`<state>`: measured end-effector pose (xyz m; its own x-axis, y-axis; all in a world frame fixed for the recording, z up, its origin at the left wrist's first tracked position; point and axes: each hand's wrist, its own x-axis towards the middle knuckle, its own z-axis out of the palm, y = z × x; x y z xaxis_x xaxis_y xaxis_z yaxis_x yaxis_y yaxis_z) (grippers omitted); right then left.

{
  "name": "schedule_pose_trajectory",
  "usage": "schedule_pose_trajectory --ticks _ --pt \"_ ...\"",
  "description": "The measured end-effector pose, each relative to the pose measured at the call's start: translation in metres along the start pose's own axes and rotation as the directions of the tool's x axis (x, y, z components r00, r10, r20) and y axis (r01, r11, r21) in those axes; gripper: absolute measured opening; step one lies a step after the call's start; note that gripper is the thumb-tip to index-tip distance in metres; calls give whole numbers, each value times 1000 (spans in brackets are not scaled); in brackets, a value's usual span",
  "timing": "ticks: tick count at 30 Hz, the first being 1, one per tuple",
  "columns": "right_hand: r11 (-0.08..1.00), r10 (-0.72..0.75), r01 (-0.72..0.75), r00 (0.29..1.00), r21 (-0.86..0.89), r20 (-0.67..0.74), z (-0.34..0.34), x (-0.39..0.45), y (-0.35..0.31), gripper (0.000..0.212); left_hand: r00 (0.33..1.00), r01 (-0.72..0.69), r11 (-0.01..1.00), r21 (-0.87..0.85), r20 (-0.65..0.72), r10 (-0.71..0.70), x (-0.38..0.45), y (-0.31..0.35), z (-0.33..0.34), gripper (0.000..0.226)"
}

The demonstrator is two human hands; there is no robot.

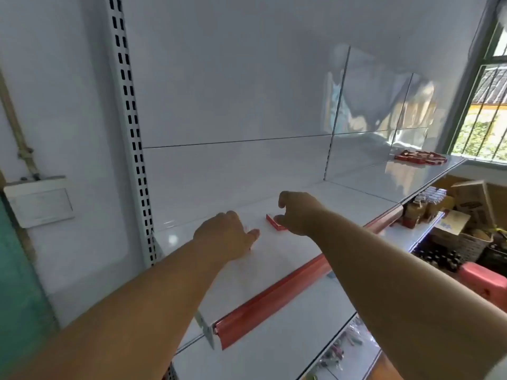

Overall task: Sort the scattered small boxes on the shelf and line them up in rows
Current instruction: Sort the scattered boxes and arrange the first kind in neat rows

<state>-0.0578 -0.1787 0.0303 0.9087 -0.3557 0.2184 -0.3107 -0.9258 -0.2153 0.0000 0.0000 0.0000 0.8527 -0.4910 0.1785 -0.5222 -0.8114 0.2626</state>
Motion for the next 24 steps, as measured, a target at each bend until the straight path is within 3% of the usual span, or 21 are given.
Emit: schedule_pose_trajectory --ticks 4,7,9,11,13,16,19,21,24 --pt "995 45 -41 998 -86 47 24 15 10 49 991 101 992 79 85 -107 12 5 10 51" --pt "992 72 -64 994 -106 77 39 29 12 40 986 151 988 38 58 -153 21 6 16 43" --pt "991 76 -67 995 -117 70 42 34 12 27 982 187 982 -22 -14 -187 22 7 13 50" --pt "993 94 -89 994 -82 50 38 38 11 27 972 213 972 -104 -79 -221 21 10 8 57" --pt "991 121 -120 993 53 -16 24 41 11 23 967 177 949 -261 -132 -217 19 13 0 46" --pt "926 140 -67 975 372 -172 -13 37 12 22 948 27 806 -592 -240 -208 19 24 -22 37" --pt "736 258 52 900 675 -351 -55 15 14 12 934 -121 607 -785 -297 -197 18 49 -37 43" --pt "647 346 108 841 755 -416 -81 -7 21 22 940 -192 501 -844 -305 -153 18 74 -43 46" --pt "608 393 155 794 779 -464 -112 -37 43 36 943 -272 409 -871 -326 -65 16 119 -42 36"
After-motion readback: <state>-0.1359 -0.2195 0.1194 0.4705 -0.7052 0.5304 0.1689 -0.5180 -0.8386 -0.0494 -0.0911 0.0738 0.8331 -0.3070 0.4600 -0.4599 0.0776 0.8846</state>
